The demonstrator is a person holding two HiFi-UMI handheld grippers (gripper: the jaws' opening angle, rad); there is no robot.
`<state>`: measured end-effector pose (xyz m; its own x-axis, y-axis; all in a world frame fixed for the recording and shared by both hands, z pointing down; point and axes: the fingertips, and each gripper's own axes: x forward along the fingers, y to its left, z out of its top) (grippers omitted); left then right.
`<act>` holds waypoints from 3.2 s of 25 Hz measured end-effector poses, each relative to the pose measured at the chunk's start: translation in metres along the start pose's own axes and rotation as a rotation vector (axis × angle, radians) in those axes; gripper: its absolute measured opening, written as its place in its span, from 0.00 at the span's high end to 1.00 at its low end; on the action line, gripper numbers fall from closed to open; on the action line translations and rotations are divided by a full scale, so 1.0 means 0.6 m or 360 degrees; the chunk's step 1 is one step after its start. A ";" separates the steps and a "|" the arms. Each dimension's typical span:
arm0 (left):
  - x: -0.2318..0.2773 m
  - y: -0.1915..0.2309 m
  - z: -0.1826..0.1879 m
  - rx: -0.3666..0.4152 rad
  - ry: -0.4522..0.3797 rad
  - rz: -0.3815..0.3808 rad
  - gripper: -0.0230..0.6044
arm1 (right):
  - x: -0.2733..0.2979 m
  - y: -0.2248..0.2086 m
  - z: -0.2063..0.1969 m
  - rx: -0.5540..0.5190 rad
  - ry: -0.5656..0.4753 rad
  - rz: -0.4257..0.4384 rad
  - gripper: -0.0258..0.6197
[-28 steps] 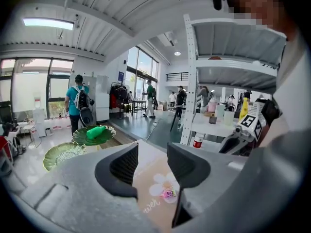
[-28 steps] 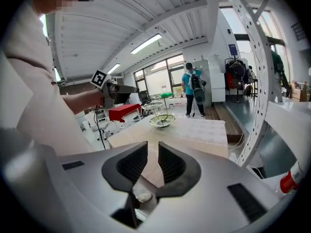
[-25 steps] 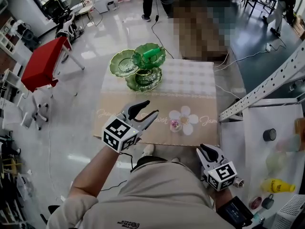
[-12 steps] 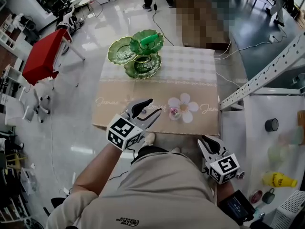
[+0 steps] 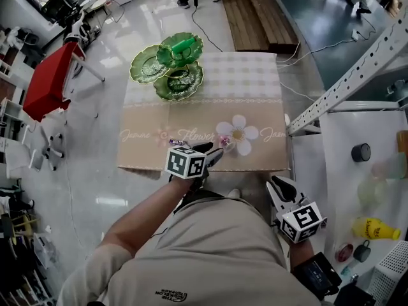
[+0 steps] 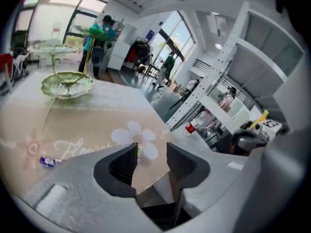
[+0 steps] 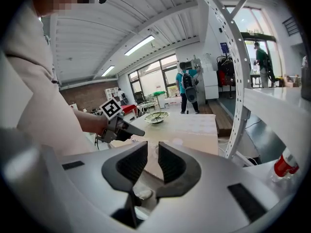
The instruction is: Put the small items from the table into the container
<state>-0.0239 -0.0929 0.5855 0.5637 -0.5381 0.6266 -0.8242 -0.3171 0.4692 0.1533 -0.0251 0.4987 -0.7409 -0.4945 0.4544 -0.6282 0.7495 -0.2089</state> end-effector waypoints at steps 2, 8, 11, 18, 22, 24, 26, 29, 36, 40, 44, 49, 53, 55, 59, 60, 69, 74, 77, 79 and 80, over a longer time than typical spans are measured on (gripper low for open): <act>0.027 0.011 -0.005 -0.0190 0.0018 -0.0016 0.67 | -0.005 -0.008 -0.004 0.0011 0.0012 -0.0028 0.84; 0.101 0.058 -0.035 -0.0714 0.0091 0.0013 0.66 | -0.013 -0.026 -0.008 0.0034 0.0015 -0.0061 0.84; 0.126 0.074 -0.044 -0.0897 0.0099 0.0056 0.63 | -0.012 -0.030 -0.006 0.0040 -0.0003 -0.0042 0.84; 0.169 0.101 -0.052 -0.0860 0.0207 0.0227 0.59 | -0.017 -0.043 -0.011 0.0074 -0.0002 -0.0056 0.84; 0.192 0.097 -0.058 -0.0601 0.0352 0.0310 0.59 | -0.020 -0.054 -0.012 0.0108 -0.0024 -0.0061 0.84; 0.201 0.092 -0.055 -0.0344 0.0425 0.0356 0.59 | -0.022 -0.058 -0.013 0.0121 -0.0035 -0.0065 0.84; 0.208 0.085 -0.053 -0.0089 0.0500 0.0378 0.59 | -0.024 -0.060 -0.015 0.0127 -0.0037 -0.0074 0.84; 0.213 0.078 -0.053 0.0167 0.0570 0.0377 0.59 | -0.027 -0.058 -0.019 0.0138 -0.0038 -0.0083 0.84; 0.195 0.065 -0.044 0.0293 0.0473 0.0266 0.60 | -0.032 -0.056 -0.023 0.0149 -0.0053 -0.0102 0.84; 0.166 0.053 -0.024 0.0358 0.0393 0.0215 0.60 | -0.027 -0.048 -0.019 0.0148 -0.0052 -0.0102 0.84; 0.129 0.037 0.000 0.0396 0.0316 0.0154 0.60 | -0.012 -0.035 -0.006 0.0128 -0.0055 -0.0084 0.84; 0.066 0.012 0.046 0.0484 0.0207 0.0074 0.60 | 0.012 -0.014 0.015 0.0108 -0.0045 -0.0062 0.84; 0.012 -0.025 0.098 0.0568 0.0112 -0.0006 0.60 | 0.021 -0.007 0.037 0.0087 -0.0036 -0.0047 0.84; -0.019 -0.034 0.128 0.0609 0.0064 -0.0032 0.60 | 0.032 -0.001 0.047 0.0076 -0.0038 -0.0042 0.84; -0.093 -0.003 0.181 0.0713 -0.0039 -0.0042 0.60 | 0.074 0.024 0.048 0.0082 -0.0010 -0.0057 0.84; -0.111 0.007 0.197 0.0742 -0.0062 -0.0038 0.60 | 0.084 0.031 0.047 0.0083 -0.0003 -0.0057 0.84; -0.228 0.091 0.366 0.0939 -0.0234 0.0058 0.61 | 0.126 0.068 0.074 0.0071 -0.0020 -0.0107 0.84; -0.245 0.140 0.440 0.1002 -0.0274 0.0108 0.61 | 0.132 0.079 0.083 0.0098 -0.0046 -0.0181 0.84; -0.239 0.162 0.471 0.1039 -0.0255 0.0106 0.61 | 0.136 0.089 0.084 0.0119 -0.0054 -0.0222 0.84; -0.227 0.172 0.486 0.1079 -0.0223 0.0099 0.61 | 0.137 0.095 0.084 0.0131 -0.0060 -0.0249 0.84; -0.218 0.176 0.491 0.1104 -0.0202 0.0094 0.61 | 0.137 0.098 0.084 0.0141 -0.0062 -0.0267 0.84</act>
<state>-0.2007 -0.2861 0.3697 0.5414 -0.6433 0.5414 -0.7210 -0.6864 -0.0946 0.0436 -0.0439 0.4802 -0.6316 -0.6271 0.4559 -0.7609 0.6143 -0.2092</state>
